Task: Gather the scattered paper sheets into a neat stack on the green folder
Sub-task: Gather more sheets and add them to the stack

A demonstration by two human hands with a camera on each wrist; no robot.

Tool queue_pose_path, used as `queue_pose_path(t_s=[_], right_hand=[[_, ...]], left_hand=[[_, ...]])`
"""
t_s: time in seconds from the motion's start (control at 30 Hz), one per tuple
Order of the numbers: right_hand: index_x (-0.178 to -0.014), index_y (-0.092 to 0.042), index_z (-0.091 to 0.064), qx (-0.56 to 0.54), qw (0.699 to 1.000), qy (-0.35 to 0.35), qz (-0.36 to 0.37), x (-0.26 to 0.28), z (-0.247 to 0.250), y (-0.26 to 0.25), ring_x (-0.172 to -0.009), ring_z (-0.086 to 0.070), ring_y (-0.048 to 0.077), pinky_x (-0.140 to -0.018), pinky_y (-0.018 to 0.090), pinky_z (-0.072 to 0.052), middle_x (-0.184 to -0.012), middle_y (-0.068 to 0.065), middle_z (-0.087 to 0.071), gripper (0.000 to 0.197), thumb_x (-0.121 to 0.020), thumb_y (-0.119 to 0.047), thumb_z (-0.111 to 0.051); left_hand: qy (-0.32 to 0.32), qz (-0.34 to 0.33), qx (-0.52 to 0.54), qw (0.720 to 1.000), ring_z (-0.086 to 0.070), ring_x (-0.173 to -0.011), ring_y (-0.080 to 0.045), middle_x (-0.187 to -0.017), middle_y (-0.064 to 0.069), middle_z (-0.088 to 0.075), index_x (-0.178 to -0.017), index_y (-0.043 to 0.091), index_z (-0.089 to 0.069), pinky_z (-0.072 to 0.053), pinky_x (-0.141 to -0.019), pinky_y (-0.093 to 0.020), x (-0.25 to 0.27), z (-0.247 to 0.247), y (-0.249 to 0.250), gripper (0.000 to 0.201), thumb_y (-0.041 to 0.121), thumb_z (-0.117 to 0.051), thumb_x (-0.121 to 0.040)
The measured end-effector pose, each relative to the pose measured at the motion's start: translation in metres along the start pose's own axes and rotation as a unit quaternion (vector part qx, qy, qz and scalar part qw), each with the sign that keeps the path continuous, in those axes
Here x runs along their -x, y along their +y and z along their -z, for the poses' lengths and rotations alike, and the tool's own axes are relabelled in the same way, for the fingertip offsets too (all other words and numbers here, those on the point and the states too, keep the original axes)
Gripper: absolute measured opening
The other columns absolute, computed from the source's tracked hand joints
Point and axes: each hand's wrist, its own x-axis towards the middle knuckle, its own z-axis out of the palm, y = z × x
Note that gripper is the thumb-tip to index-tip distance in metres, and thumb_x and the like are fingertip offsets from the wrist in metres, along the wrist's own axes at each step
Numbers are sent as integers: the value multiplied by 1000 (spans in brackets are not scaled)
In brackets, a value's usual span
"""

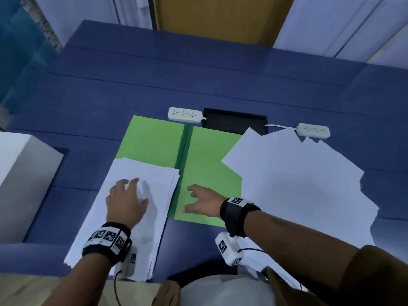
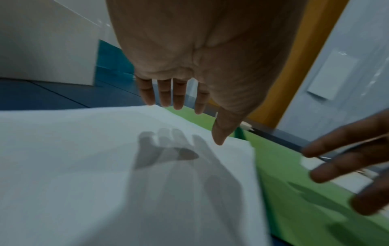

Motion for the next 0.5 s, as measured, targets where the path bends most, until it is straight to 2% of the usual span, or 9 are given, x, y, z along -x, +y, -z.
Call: queue_pose_path(t_s=[0.1,0.23,0.4,0.5], right_hand=[[-160,-24,-37,-17,999,35,-10,13,18,27,-135,-56,23,-112,39,-48,-158,5,-49,83,-90,-38,-80],[-156,-24,-42,-58,996,66,-29,36,42,71,-131,-58,23,-111,44,-51,-151,5,-53,79,-89,-39,-80],[-152,-24,-48,-142,980,126,-57,73,83,140,-123,-63,22,-106,41,-54,-143,3,-56,72,-89,-37,-81],[-151,-25,-49,-195,963,167,-78,99,116,189,-126,-61,22,-111,45,-51,-142,2,-57,72,-88,-40,-81]], left_hand=[[-32,-83,36,995,-54,-120,-39,-135,-14,-55,-140,17,-58,-49,-97,-53,10,-9,50,64,33,-81,-82],[-98,-177,84,976,-56,-120,-28,-133,-5,-55,-140,19,-57,-49,-103,-44,27,-24,120,57,36,-75,-89],[-175,-219,105,954,-58,-121,-20,-138,0,-51,-145,23,-51,-47,-106,-35,47,-48,200,58,41,-71,-93],[-217,-223,89,946,-57,-121,-21,-141,-2,-49,-148,23,-48,-46,-106,-32,56,-64,242,61,37,-72,-93]])
